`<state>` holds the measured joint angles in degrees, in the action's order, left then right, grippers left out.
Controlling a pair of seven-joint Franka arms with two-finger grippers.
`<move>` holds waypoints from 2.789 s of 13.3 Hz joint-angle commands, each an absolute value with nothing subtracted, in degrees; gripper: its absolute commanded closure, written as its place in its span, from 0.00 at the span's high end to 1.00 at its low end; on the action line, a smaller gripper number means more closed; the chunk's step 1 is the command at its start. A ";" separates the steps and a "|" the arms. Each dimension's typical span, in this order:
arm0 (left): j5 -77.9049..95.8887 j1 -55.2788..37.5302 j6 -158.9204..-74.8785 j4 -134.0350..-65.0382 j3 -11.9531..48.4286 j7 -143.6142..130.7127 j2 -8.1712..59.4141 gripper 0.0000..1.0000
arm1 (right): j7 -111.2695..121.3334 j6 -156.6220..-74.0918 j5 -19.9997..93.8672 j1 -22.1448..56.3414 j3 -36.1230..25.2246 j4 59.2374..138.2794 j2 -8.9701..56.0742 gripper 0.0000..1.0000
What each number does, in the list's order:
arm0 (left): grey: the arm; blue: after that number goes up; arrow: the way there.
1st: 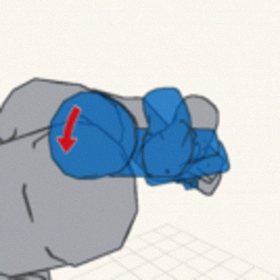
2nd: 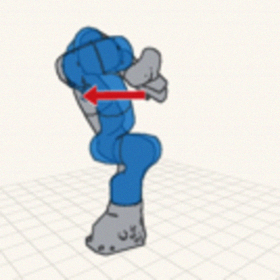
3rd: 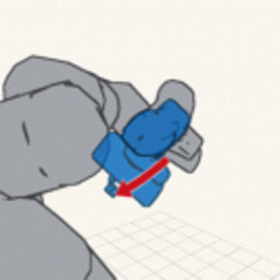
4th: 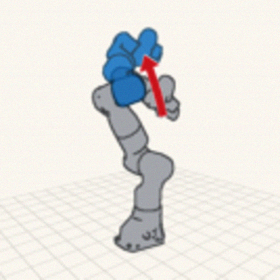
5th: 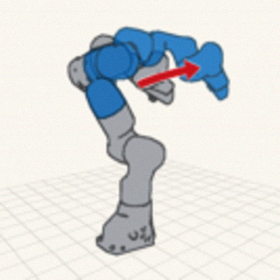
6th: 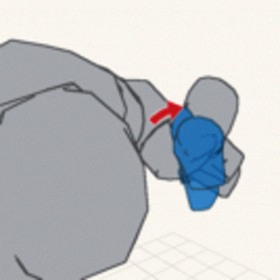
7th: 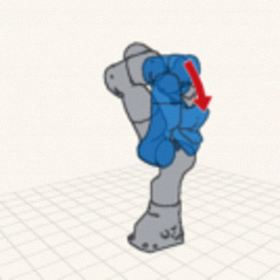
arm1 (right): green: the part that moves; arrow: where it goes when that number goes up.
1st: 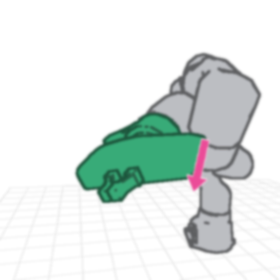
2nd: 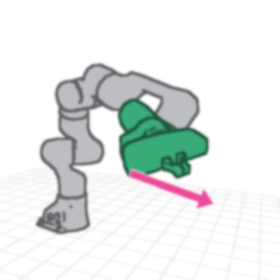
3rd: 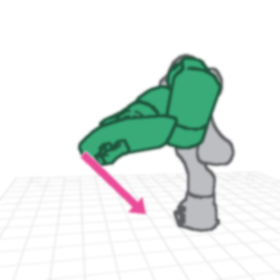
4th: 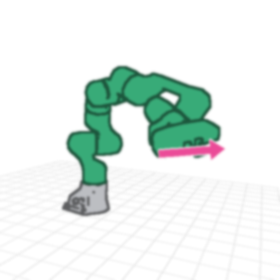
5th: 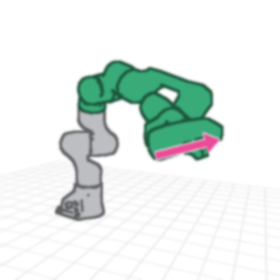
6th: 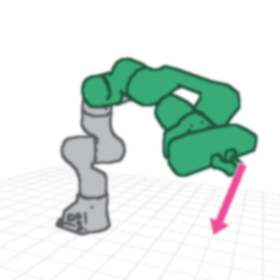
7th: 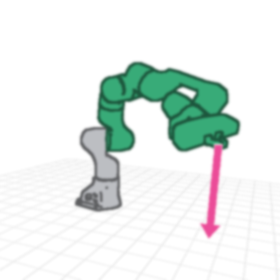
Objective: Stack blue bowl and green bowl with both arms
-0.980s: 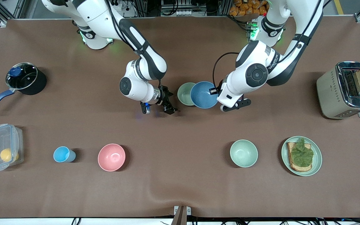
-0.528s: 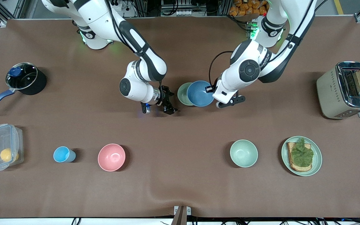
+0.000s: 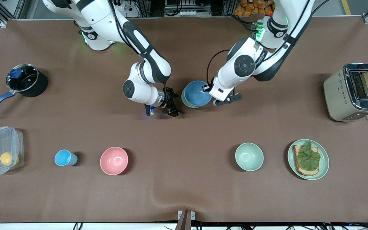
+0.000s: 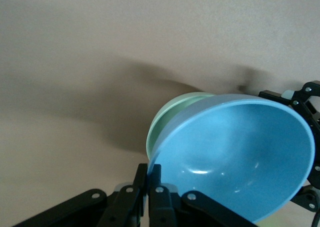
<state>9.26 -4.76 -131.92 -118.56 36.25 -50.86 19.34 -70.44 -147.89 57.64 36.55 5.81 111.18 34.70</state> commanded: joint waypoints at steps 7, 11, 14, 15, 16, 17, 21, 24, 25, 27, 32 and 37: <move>10.90 -7.12 -142.29 -123.57 36.30 -51.24 22.24 0.00 | -69.78 -148.18 59.59 37.26 5.80 110.39 35.24 1.00; 10.90 -6.59 -142.29 -123.84 36.21 -51.33 22.85 0.00 | -69.70 -148.10 59.59 37.27 5.80 110.39 35.24 1.00; 10.90 -6.33 -142.29 -123.49 36.21 -53.08 24.17 0.00 | -69.70 -148.01 59.59 37.27 5.80 110.39 35.24 1.00; 10.90 -6.42 -142.29 -123.49 36.21 -53.17 24.26 0.00 | -69.70 -147.92 59.59 37.18 5.80 110.39 35.24 1.00; 10.90 -6.50 -142.29 -123.40 36.21 -53.26 24.26 0.00 | -69.70 -147.83 59.50 37.26 5.80 110.39 35.24 1.00; 10.90 -6.50 -142.29 -123.31 36.21 -53.26 24.34 0.00 | -69.70 -147.83 59.50 37.27 5.80 110.39 35.24 1.00; 10.90 -6.42 -142.29 -123.05 36.12 -53.26 24.52 0.75 | -69.61 -147.74 59.50 37.18 5.80 110.39 35.24 1.00; 10.90 -6.24 -142.21 -122.78 36.12 -54.13 24.35 1.00 | -69.52 -147.48 59.50 37.09 5.71 110.39 35.24 1.00; 10.81 -6.15 -142.21 -122.26 36.12 -55.36 24.00 1.00 | -69.43 -147.48 59.33 36.65 5.71 110.39 35.16 1.00; 10.81 -6.15 -140.02 -120.24 36.12 -57.65 21.38 1.00 | -68.47 -147.30 58.97 35.86 5.54 110.48 34.72 1.00; 8.71 -0.20 -120.27 -109.36 35.86 -57.92 10.12 1.00 | -68.29 -139.53 51.00 35.68 -0.94 110.04 32.88 1.00; -3.05 4.92 -101.81 -93.54 35.77 -55.39 8.88 1.00 | -68.29 -122.54 38.79 35.68 -11.06 108.46 26.82 1.00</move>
